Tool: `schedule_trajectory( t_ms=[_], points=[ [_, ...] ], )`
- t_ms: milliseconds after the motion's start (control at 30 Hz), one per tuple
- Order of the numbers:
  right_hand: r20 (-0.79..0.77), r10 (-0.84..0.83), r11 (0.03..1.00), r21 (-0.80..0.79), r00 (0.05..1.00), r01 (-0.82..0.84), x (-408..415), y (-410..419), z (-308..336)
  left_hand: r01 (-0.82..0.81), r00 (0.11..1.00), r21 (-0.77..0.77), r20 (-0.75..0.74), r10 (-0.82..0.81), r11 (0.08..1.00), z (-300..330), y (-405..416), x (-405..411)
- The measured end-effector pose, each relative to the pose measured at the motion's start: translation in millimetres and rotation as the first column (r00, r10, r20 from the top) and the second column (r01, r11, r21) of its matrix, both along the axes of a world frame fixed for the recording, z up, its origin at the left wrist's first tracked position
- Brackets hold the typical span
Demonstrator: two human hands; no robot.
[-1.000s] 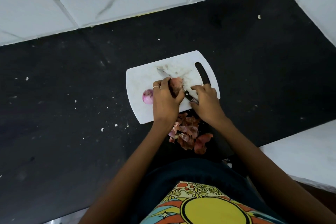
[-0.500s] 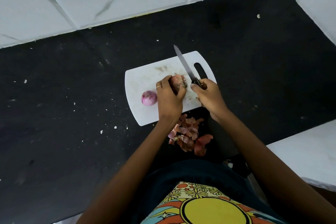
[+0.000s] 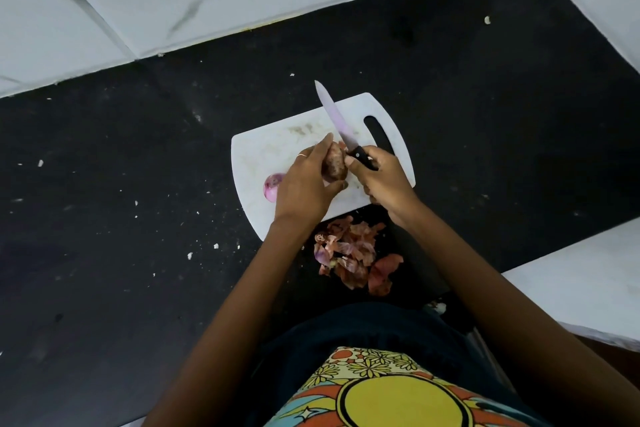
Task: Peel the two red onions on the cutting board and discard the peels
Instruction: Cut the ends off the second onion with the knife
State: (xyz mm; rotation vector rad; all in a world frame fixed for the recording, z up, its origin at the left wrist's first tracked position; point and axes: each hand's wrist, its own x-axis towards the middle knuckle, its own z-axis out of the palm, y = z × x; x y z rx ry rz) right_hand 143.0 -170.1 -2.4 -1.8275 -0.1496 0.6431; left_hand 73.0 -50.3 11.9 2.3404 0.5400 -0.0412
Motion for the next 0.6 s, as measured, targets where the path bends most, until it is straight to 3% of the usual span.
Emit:
schedule_trajectory(
  t_ms=[200, 333, 467, 600],
  points=[
    [0.112, 0.006, 0.999, -0.053, 0.994, 0.0, -6.3, 3.7, 8.5, -0.062, 0.998, 0.055, 0.022, 0.061, 0.997, 0.8, 1.4, 8.9],
    [0.077, 0.031, 0.991, -0.135, 0.997, -0.02, -4.6, -3.7, 18.2, -0.104, 0.995, 0.071, 0.016, 0.103, 0.992, 0.0, 3.8, 13.2],
    [0.131, 0.206, 0.929, -0.336, 0.97, -0.152, -1.7, -15.2, 25.1, -0.097, 0.995, 0.102, 0.019, 0.095, 0.99, -1.5, 4.3, 15.5],
    [0.194, 0.327, 0.875, -0.431, 0.925, -0.22, -8.7, -17.2, 29.0, -0.1, 0.995, 0.117, 0.042, 0.095, 0.988, -3.1, 1.4, 16.2]
  ],
)
